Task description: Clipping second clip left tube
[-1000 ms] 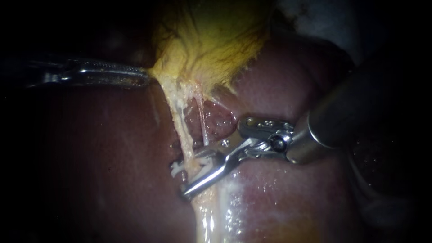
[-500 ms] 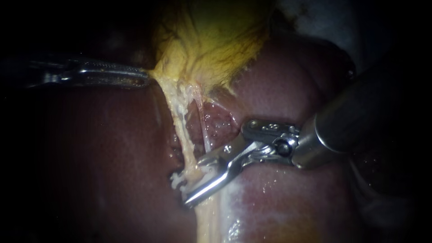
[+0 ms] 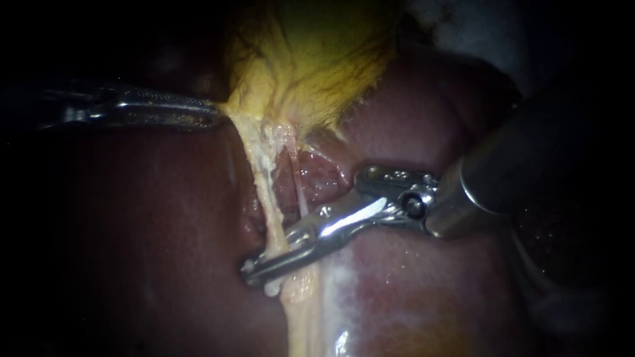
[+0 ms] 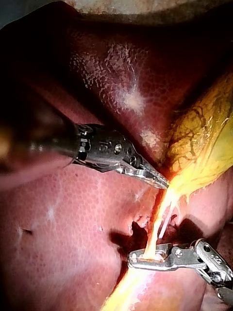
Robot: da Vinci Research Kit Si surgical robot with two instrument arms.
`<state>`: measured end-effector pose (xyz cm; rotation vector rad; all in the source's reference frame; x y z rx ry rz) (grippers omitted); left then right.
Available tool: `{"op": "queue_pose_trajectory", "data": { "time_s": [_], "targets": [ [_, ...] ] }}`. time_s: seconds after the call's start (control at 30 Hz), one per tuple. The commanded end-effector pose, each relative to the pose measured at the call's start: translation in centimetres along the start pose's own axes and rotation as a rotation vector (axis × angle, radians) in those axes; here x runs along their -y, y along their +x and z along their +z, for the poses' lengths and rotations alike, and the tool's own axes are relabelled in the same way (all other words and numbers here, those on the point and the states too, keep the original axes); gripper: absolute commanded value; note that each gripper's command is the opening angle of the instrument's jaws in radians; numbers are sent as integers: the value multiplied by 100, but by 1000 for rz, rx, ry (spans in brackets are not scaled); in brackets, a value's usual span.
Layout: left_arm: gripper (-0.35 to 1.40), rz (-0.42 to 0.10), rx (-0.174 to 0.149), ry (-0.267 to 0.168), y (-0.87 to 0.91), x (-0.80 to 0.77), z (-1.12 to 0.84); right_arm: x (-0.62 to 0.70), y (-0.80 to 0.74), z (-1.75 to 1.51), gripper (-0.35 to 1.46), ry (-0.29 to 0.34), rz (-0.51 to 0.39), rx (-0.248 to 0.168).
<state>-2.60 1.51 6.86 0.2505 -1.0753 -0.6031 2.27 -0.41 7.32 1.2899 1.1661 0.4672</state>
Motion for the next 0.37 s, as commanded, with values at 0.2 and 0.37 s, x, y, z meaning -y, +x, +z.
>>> {"op": "queue_pose_trajectory", "data": {
  "time_s": [0.2,0.37],
  "targets": [
    [-35,0,0,0,0,0,0,-4,-5,-2,-35,-11,-4,15],
    [-35,0,0,0,0,0,0,-4,-6,-2,-35,-11,-4,16]
  ]
}}
